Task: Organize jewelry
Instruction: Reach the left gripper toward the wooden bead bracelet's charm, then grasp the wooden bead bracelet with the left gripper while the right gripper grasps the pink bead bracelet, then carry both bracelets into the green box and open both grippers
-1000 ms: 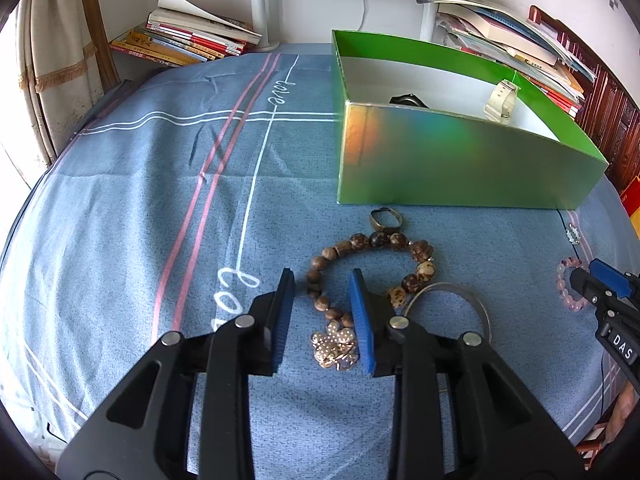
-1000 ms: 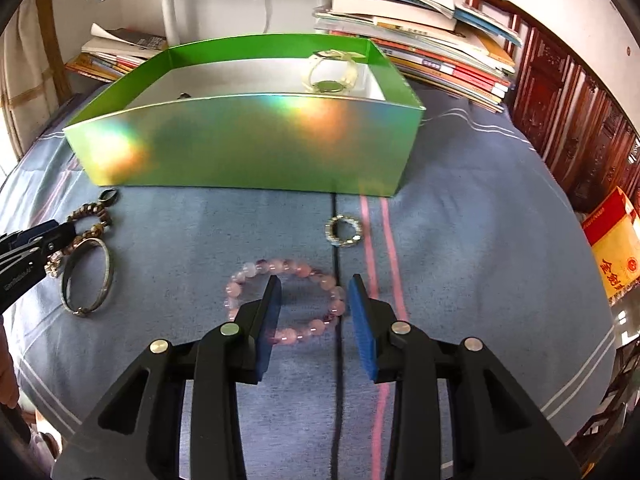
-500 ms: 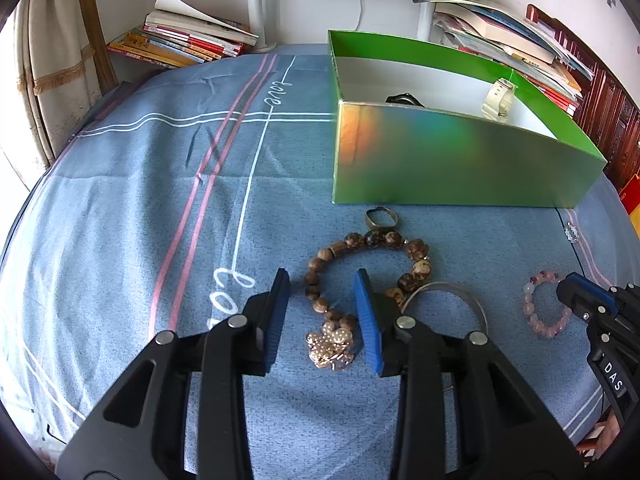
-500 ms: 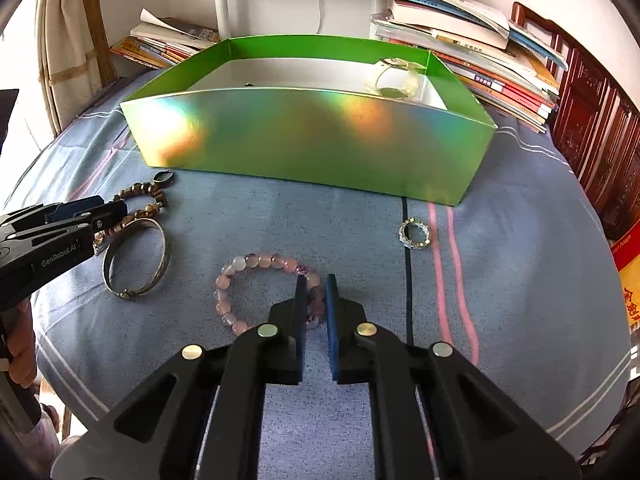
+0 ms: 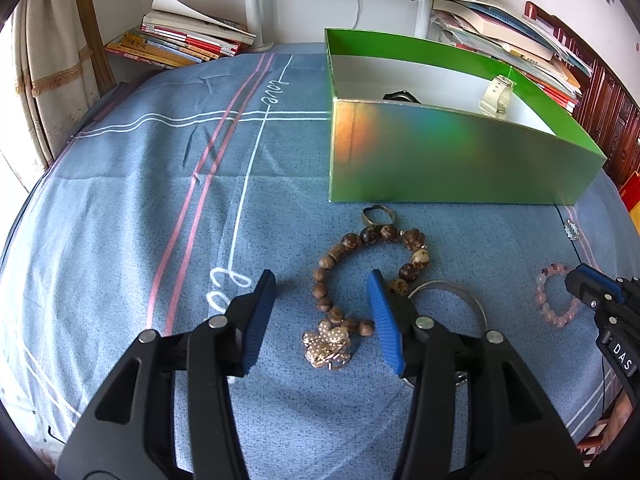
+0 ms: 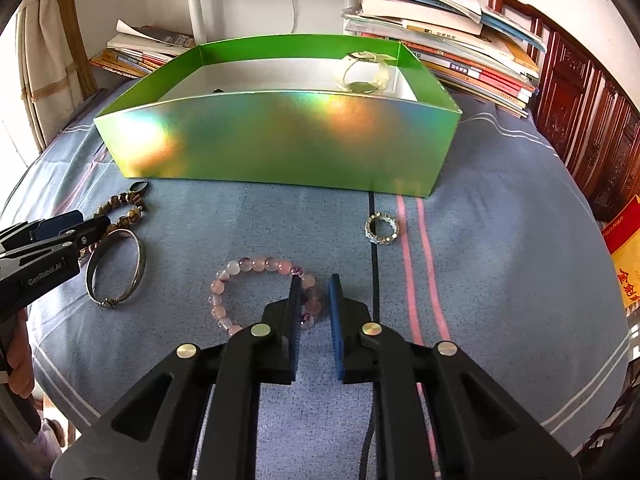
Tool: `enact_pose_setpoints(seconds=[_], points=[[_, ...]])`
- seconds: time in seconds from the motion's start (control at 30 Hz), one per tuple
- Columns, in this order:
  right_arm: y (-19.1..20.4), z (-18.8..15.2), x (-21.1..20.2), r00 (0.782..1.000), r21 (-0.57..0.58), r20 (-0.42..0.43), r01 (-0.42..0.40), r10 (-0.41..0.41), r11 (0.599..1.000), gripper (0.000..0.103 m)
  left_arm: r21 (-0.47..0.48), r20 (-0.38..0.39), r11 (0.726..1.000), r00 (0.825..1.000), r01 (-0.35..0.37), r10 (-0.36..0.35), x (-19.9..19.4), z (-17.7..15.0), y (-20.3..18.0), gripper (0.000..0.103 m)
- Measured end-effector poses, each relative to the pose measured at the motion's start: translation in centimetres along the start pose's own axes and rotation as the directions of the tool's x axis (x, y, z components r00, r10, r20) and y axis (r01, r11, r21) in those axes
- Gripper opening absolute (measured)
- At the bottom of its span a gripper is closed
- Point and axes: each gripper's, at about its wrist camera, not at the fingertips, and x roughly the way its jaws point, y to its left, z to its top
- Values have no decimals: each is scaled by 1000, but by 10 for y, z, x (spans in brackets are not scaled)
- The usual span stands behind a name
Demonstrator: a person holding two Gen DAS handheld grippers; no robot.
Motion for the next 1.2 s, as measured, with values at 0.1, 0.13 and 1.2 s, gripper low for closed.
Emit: enact_pose_setpoints(seconds=[0.1,0.13,1.2], points=[[0,0,0,1000,0,0,7,-7,1000,21,-1,0,1000,1000,-2,2,0,0,0,50],[0,1,0,1000,0,0,10,-10,1000,22,-1,0,1000,1000,-2,2,0,0,1,51],[8,67,-72,967,-44,247,-57,66,997,8,73,201,988,968,138,-150,-91,67,-3,8]])
